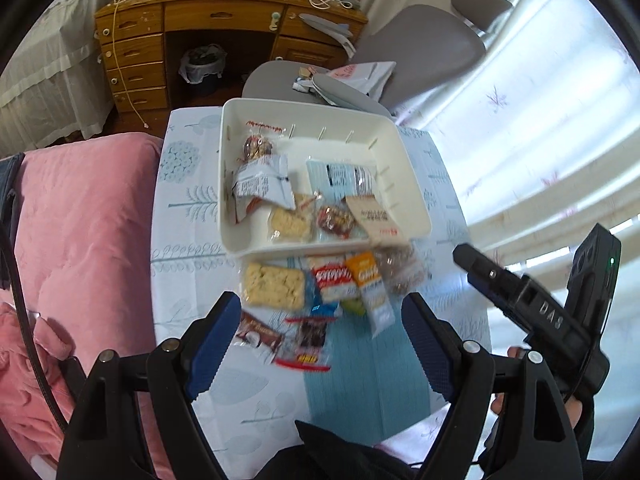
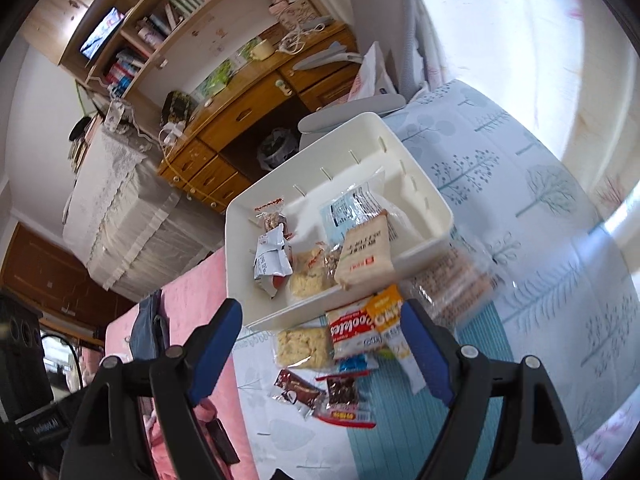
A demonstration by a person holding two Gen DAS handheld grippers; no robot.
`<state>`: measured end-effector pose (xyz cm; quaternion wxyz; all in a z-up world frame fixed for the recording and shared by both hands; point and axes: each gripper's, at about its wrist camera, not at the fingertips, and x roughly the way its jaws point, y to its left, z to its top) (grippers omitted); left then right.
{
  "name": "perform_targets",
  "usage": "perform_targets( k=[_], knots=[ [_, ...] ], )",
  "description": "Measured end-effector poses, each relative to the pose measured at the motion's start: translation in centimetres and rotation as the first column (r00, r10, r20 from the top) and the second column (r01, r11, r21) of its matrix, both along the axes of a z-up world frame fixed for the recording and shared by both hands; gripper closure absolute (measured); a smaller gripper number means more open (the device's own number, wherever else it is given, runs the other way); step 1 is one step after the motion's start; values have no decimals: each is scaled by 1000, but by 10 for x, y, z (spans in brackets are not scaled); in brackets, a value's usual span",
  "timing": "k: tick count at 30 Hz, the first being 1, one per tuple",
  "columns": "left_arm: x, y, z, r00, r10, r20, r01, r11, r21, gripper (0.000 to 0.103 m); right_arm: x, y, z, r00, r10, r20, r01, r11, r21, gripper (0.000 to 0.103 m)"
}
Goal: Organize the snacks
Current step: 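Withdraw both tools back toward the snacks beside the basket, then grasp the white OATS stick packet with the right tool while the left grasps the chocolate wrapper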
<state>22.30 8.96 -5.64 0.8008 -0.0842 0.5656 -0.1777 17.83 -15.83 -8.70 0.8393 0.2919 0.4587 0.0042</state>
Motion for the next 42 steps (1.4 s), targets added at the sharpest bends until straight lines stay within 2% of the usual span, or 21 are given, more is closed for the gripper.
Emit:
perform_targets(
  k=[10, 15, 21, 25, 31, 37, 42],
  knots=[
    [-28, 32, -22, 989, -144, -31, 145, 989, 34, 22, -48, 33, -11, 988, -152, 9, 152, 988, 28, 21],
    [-29, 42, -40, 983, -173, -63, 176, 984, 40, 22, -64, 45, -25, 979, -201, -19, 202, 979, 38, 21],
    [-27, 40, -66, 973, -205, -103, 212, 975, 64, 21, -82, 52, -43, 972, -230, -47, 231, 973, 7, 21],
    [-24, 30, -85, 967, -216, -134, 228, 971, 76, 21, -90, 53, -60, 971, -227, -75, 224, 974, -47, 21],
    [-20, 8, -120, 954, -241, -175, 268, 952, 148, 21, -99, 55, -82, 978, -197, -68, 180, 963, -200, 21],
    [-11, -8, -158, 943, -228, -243, 280, 937, 210, 21, -92, 49, -108, 987, -154, -55, 130, 944, -303, 21],
    [-3, -20, -187, 933, -228, -278, 300, 920, 251, 21, -77, 46, -123, 996, -80, -32, 60, 911, -408, 21]
  ],
)
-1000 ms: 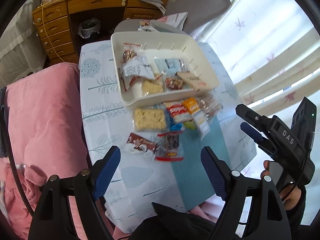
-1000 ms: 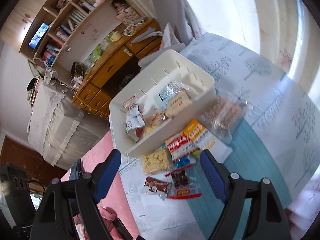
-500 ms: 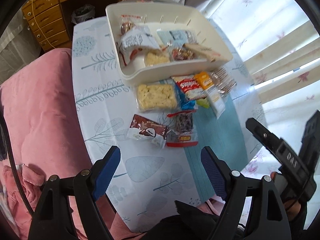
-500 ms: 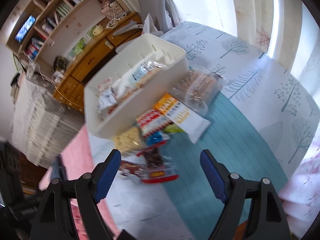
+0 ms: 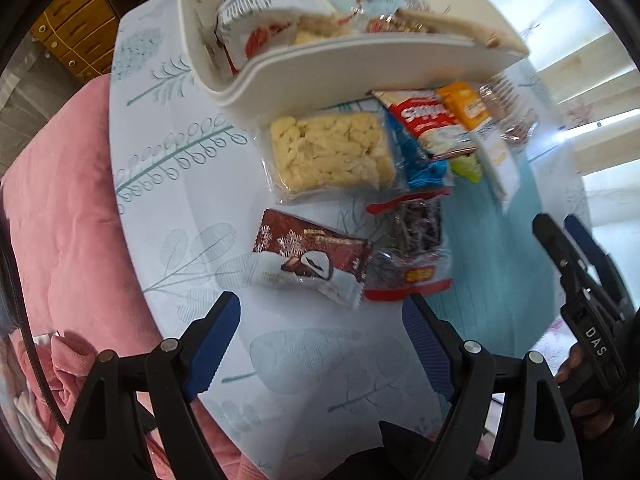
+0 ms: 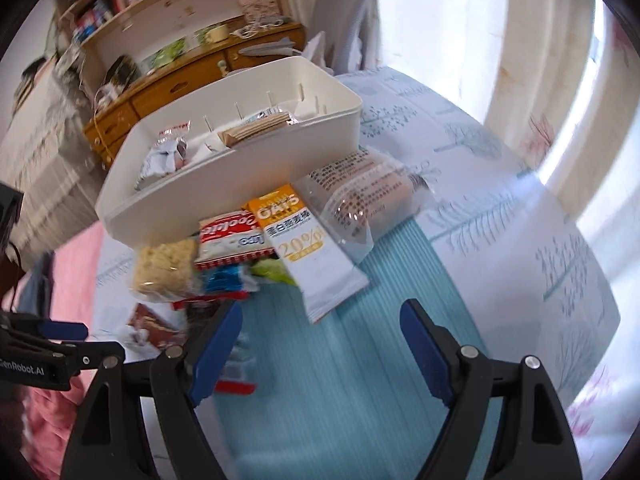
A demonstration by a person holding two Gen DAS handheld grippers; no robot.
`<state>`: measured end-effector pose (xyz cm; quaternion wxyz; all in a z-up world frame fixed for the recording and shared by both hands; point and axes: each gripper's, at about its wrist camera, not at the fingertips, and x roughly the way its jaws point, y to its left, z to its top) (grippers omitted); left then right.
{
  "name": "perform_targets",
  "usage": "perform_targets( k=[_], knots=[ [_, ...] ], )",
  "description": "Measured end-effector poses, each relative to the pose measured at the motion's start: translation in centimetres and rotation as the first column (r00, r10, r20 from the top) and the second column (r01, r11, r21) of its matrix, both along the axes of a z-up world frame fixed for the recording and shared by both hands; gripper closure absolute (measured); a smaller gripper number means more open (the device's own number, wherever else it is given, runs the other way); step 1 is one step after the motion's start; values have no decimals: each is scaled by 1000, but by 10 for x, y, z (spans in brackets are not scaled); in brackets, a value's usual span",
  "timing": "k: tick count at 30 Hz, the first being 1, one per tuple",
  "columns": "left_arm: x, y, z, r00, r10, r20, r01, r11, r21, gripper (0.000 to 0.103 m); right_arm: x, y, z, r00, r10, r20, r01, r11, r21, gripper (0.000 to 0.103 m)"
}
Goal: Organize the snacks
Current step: 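Grasp the white OATS stick packet with the right tool while the left grasps the chocolate wrapper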
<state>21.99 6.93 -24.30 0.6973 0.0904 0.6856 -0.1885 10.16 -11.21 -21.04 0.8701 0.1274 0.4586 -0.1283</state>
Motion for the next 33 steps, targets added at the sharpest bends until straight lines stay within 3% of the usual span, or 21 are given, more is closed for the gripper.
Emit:
perform_targets(
  k=[8, 16, 22, 25, 28, 32, 33],
  knots=[
    [13, -14, -31, 1000, -10, 2, 10, 997, 75, 21, 31, -9, -29, 992, 114, -47, -118, 990, -74, 21],
    [25, -11, -53, 997, 66, -48, -62, 994, 89, 21, 54, -10, -49, 972, 206, -114, -217, 972, -87, 22],
    [29, -7, -61, 993, 102, -53, -98, 992, 76, 21, 68, -11, -63, 953, 242, -181, -262, 961, -90, 38],
    [31, -6, -61, 993, 111, -46, -107, 991, 74, 22, 72, -15, -66, 951, 246, -189, -262, 963, -62, 40],
    [30, -2, -57, 993, 115, -24, -113, 990, 88, 32, 75, -18, -66, 948, 244, -203, -259, 964, -54, 51],
    [35, 3, -56, 993, 119, -21, -117, 990, 78, 41, 78, -13, -63, 946, 230, -230, -246, 969, -40, 53],
    [37, 5, -55, 992, 123, -16, -121, 989, 82, 49, 79, -13, -63, 945, 226, -236, -241, 970, -35, 53]
  ],
)
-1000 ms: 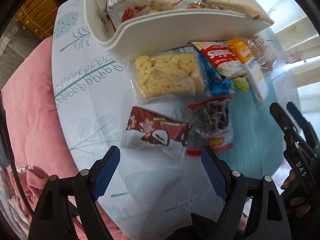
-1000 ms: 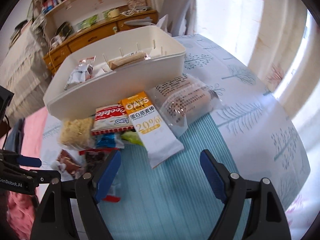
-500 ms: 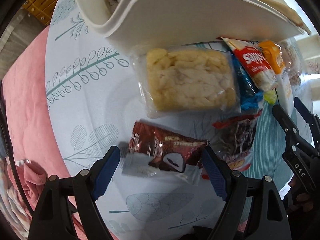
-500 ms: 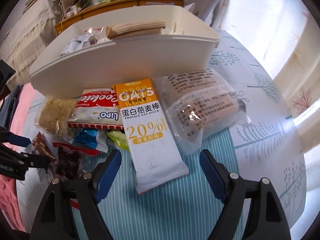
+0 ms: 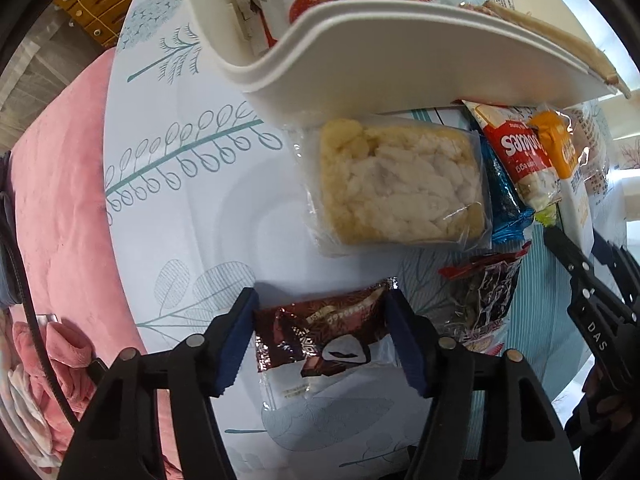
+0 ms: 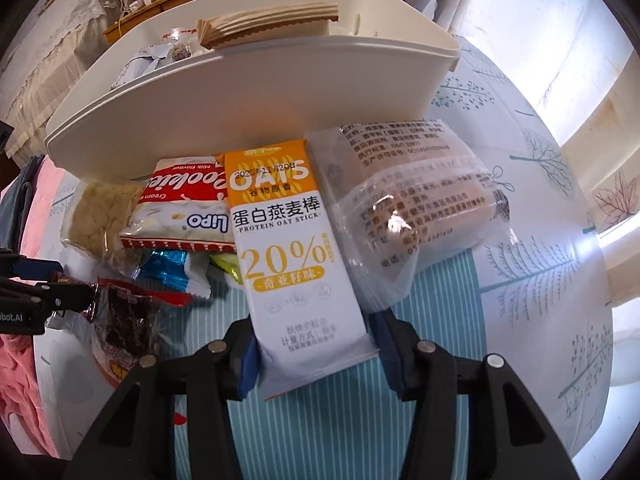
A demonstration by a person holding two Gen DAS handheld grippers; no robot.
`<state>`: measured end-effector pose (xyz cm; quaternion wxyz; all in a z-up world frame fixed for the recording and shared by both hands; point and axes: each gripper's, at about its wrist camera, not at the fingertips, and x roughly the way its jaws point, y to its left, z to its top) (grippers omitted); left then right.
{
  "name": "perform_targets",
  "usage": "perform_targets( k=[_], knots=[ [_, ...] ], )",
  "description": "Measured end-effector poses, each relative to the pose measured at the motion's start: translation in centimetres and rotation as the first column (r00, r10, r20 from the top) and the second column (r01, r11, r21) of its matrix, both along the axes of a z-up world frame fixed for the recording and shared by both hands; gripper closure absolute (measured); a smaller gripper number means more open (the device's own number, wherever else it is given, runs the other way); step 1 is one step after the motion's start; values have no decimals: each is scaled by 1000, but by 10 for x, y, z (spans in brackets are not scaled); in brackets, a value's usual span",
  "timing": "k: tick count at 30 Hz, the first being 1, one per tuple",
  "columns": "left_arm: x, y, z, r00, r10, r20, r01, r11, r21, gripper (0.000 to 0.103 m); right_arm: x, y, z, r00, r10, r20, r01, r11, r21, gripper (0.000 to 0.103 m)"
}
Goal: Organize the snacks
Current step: 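Grasp the white OATS stick packet with the right tool while the left grasps the chocolate wrapper, then carry both held snacks over the basket and open both tools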
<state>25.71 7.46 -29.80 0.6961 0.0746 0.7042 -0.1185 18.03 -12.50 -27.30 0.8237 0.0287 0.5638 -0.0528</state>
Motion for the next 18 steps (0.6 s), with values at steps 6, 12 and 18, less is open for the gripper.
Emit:
perform_targets(
  k=[6, 12, 18],
  knots=[
    [7, 12, 7, 1000, 18, -14, -18, 999, -46, 65, -3, 2, 9, 998, -59, -28, 60, 996, 66, 54],
    [-1, 31, 2, 997, 41, -65, -47, 994, -100, 72, -13, 12, 22, 994, -98, -43, 103, 984, 143, 55],
    [-19, 56, 0, 991, 65, -114, -78, 991, -112, 76, -28, 34, 42, 991, -126, -45, 133, 969, 206, 55]
  ],
)
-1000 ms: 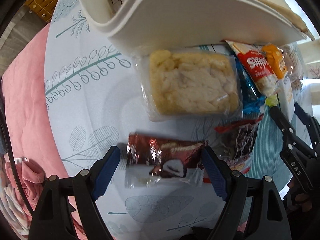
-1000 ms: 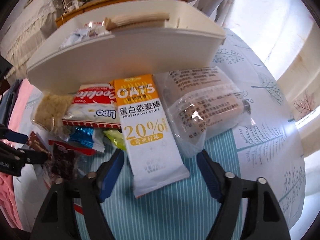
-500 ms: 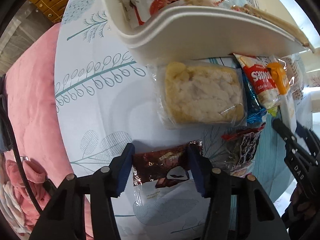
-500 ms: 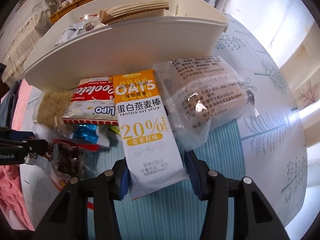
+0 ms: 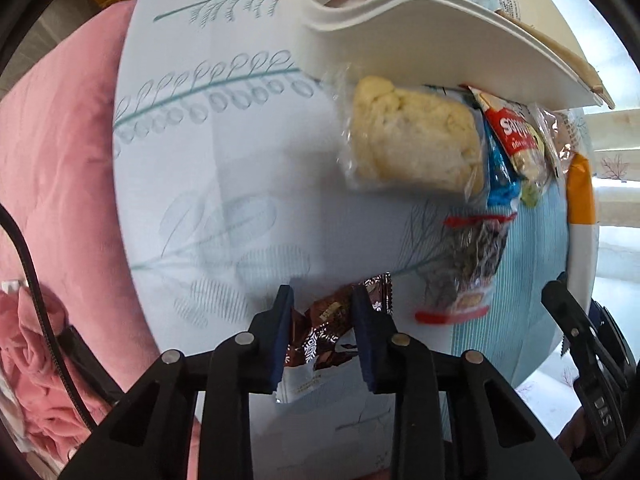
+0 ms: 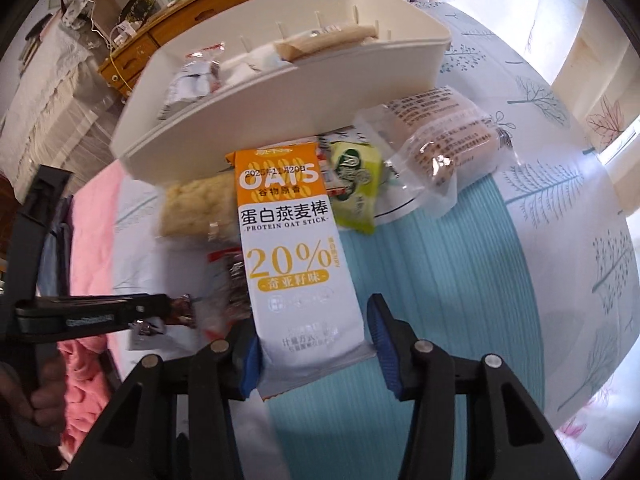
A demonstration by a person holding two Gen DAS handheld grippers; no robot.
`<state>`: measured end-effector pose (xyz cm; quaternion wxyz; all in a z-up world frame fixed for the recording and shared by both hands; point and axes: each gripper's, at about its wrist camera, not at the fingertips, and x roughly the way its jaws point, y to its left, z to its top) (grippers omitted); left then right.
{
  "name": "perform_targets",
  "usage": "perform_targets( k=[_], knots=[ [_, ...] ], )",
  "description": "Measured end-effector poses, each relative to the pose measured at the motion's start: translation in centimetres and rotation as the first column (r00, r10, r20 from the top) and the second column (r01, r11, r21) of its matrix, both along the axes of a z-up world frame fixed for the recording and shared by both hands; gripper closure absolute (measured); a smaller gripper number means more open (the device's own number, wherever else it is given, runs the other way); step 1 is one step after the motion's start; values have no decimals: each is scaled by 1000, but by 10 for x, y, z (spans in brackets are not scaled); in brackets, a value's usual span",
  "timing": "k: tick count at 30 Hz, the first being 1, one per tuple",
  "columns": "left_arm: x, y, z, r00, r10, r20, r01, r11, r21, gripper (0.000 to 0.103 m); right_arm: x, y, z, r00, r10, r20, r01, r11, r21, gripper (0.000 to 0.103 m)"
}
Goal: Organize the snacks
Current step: 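Carry both held snacks over the basket and open both tools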
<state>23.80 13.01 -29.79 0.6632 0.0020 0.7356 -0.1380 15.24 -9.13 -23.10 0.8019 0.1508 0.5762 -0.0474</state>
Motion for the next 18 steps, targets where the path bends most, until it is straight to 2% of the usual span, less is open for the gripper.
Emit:
perform_targets(
  k=[8, 13, 15, 18],
  knots=[
    [-22, 10, 39, 999, 36, 0, -36, 998, -47, 79, 0, 17, 39, 997, 57, 61, -59, 998, 32, 55],
    [-17, 3, 84, 998, 25, 57, -21, 997, -70, 79, -1, 15, 68, 978, 143, 149, -149, 988, 32, 55],
    [-16, 2, 98, 997, 45, 61, -40, 996, -82, 79, -5, 17, 79, 970, 167, 174, -173, 985, 18, 55],
    [-14, 0, 118, 992, 73, 99, -65, 994, -83, 79, 1, 11, 89, 962, 180, 204, -194, 980, 50, 55]
  ],
)
